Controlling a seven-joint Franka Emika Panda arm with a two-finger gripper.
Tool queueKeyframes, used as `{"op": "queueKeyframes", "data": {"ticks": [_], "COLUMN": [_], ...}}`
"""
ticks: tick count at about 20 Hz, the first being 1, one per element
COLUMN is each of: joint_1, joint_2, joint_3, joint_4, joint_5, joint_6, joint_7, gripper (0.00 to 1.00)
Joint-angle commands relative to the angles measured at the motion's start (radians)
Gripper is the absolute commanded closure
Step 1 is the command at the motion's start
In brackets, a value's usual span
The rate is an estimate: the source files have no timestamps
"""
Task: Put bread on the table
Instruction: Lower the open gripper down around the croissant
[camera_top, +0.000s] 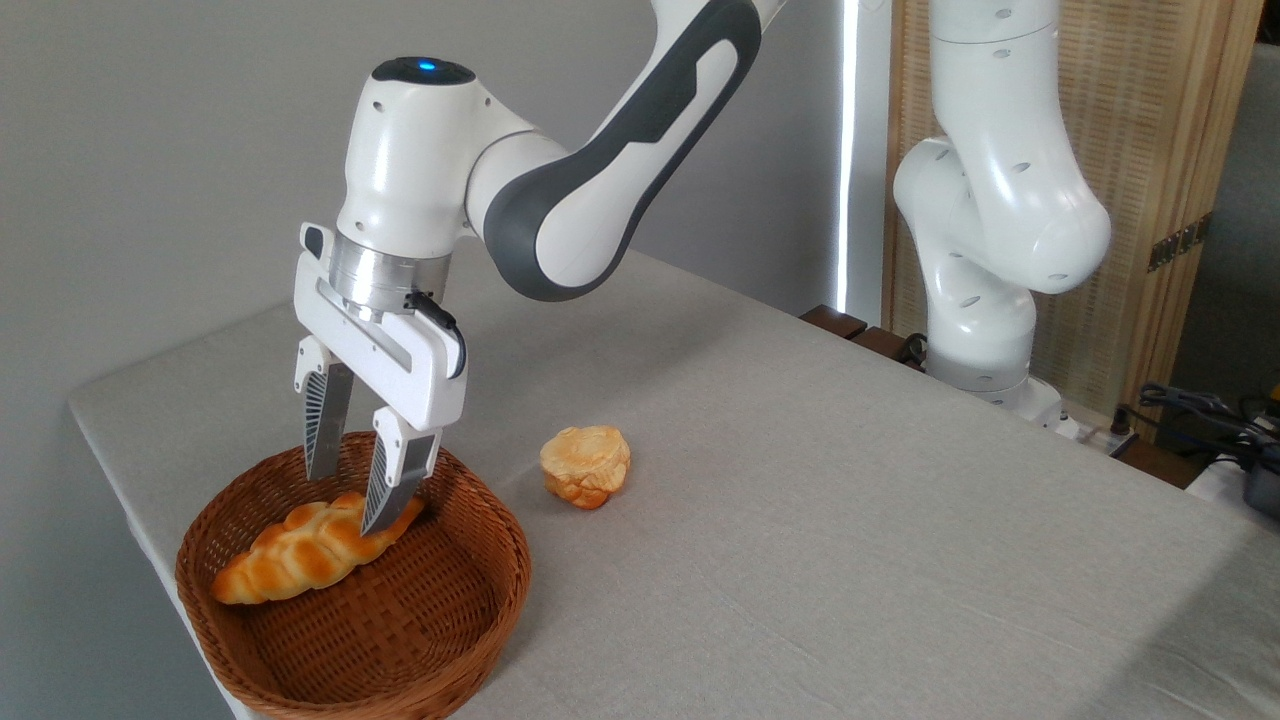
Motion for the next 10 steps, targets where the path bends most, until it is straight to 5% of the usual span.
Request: {"op": "queueKeyframes", "data": {"ticks": [1,8,10], "joint_1": [-0.002,-0.001,-0.001], "joint_2": [0.011,0.020,0.020], "joint_3": [0.002,0.003,0.005], "joint_4": [0.010,0.010,0.010], "joint_5": [0.000,0.005,0.054], "joint_6": [0.017,0.017,0.018], "joint_7": [-0.001,0.013,0.012], "gripper": [0.00,0.00,0.00]}}
